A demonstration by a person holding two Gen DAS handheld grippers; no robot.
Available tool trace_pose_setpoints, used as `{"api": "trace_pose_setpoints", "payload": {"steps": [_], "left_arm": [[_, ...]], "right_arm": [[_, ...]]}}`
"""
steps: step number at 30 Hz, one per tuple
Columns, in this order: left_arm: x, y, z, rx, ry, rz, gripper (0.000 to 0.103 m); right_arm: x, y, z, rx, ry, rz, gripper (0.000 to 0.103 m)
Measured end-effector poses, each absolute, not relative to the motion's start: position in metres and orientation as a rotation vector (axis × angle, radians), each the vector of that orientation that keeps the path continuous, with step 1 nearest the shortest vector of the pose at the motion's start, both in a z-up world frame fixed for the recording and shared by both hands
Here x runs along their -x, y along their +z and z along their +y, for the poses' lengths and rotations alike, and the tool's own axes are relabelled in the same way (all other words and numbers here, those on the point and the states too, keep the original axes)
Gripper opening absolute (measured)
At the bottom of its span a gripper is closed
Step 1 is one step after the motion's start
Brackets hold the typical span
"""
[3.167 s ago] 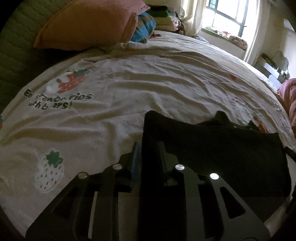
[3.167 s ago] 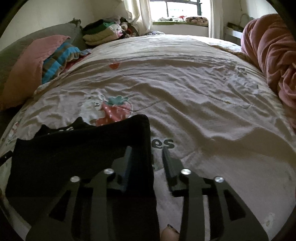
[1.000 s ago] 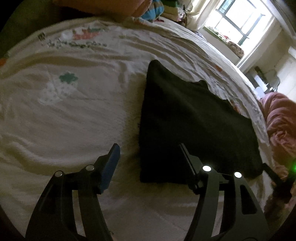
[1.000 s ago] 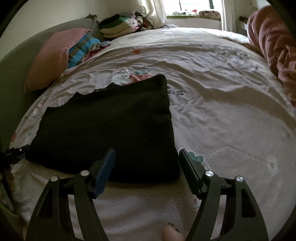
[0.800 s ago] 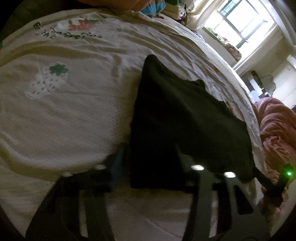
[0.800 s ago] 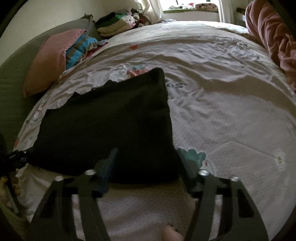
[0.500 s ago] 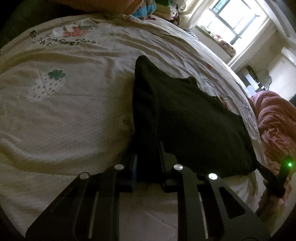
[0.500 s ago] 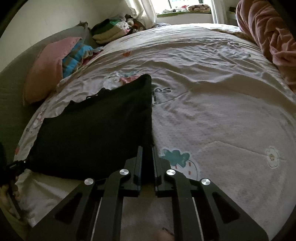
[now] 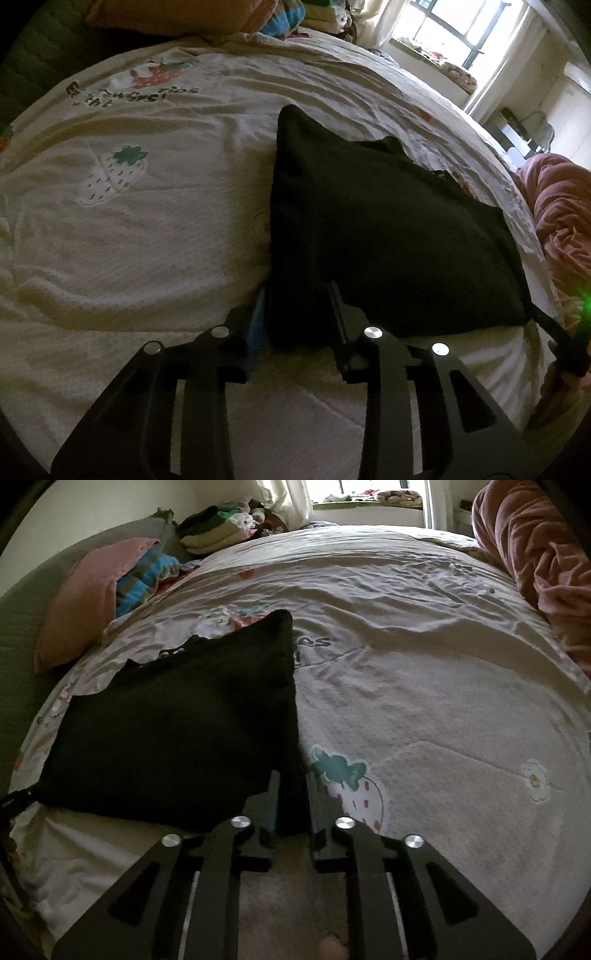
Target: Fold small clothes
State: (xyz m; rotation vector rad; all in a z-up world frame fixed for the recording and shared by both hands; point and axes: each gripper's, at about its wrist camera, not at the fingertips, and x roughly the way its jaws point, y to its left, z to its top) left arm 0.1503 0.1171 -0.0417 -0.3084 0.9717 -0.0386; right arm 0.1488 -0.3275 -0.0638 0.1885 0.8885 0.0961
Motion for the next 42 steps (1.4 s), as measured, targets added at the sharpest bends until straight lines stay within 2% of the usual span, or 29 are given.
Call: {"api": "trace_pose_setpoints", "payload": {"steps": [3,6,14,17,19,21,24,28,31,34,36,38,42], "left_arm": [[-0.148,-0.040,0.116,0.302,-0.035,0.972,0.026],[-0.145,-0.039,0.114,0.281,-0.023,0.970,0.031],[-0.138,-0.035,0.114,0.270,-0.012,0.958,0.037],[-0.134,-0.033,0.114,0.262,-0.010,0.954,0.040],[-0.133,-0.032,0.114,0.257,-0.006,0.953,0.040],[-0.130,-0.031,0.115,0.260,-0.005,0.952,0.042],[-0.126,-0.029,0.114,0.251,0.000,0.946,0.046],[-0.121,-0.023,0.118,0.246,0.013,0.933,0.057],[-0.117,-0.019,0.122,0.253,0.015,0.921,0.061],[-0.113,-0.015,0.123,0.252,0.013,0.907,0.076],[-0.110,-0.011,0.124,0.240,0.017,0.893,0.080],[-0.107,-0.008,0.126,0.241,0.023,0.885,0.089],[-0.103,-0.003,0.130,0.248,0.026,0.871,0.093]], "right_arm": [[-0.145,-0.061,-0.330,-0.201,0.089,0.891,0.026],[-0.139,-0.059,-0.331,-0.197,0.085,0.883,0.042],[-0.129,-0.051,-0.335,-0.205,0.083,0.862,0.059],[-0.125,-0.046,-0.334,-0.195,0.082,0.850,0.067],[-0.123,-0.043,-0.332,-0.185,0.079,0.843,0.077],[-0.121,-0.040,-0.330,-0.172,0.080,0.835,0.078],[-0.117,-0.033,-0.325,-0.159,0.090,0.823,0.087],[-0.112,-0.023,-0.312,-0.133,0.117,0.800,0.090],[-0.110,-0.014,-0.300,-0.113,0.143,0.784,0.092],[-0.107,-0.008,-0.288,-0.095,0.164,0.773,0.095],[-0.107,-0.006,-0.280,-0.080,0.176,0.769,0.096],[-0.105,-0.003,-0.270,-0.062,0.191,0.763,0.096],[-0.102,0.002,-0.248,-0.029,0.231,0.746,0.098]]}}
